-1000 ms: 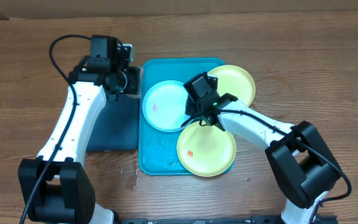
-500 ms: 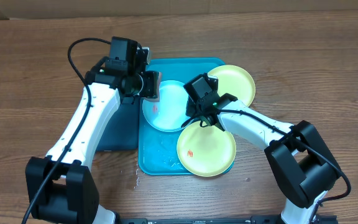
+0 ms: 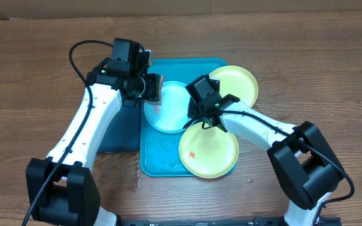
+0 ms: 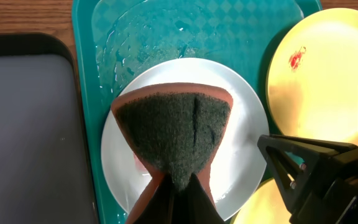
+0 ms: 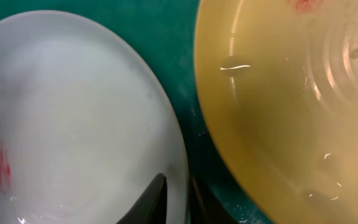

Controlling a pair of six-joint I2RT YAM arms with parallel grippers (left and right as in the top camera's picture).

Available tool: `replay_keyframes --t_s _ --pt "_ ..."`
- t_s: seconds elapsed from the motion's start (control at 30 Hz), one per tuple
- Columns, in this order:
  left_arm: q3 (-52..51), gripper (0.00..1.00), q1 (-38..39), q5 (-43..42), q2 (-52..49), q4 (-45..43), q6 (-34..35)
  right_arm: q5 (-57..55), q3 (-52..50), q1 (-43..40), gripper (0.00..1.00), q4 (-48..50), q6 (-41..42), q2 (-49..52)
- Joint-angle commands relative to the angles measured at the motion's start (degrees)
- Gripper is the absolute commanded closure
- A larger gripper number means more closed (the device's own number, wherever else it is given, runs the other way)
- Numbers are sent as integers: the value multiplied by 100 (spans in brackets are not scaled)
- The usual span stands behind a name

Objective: Clean dirty plates on tray and stack at the side
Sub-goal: 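Carry the sponge with the left gripper over the white plate, then scrub the white plate surface with the sponge in the left gripper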

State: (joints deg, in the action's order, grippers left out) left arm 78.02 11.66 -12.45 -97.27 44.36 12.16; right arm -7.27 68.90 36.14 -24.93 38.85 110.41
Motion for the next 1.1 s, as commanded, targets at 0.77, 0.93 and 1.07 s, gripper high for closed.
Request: replay_keyframes --t_s 0.77,0.93,1.07 --pt "-31 96 267 -70 -809 -133 293 94 -28 11 96 39 22 85" --pt "-31 96 273 -26 -1097 -136 293 94 -28 11 78 39 22 85" --pt "-31 96 273 103 -1196 -138 334 92 -28 11 75 39 22 85"
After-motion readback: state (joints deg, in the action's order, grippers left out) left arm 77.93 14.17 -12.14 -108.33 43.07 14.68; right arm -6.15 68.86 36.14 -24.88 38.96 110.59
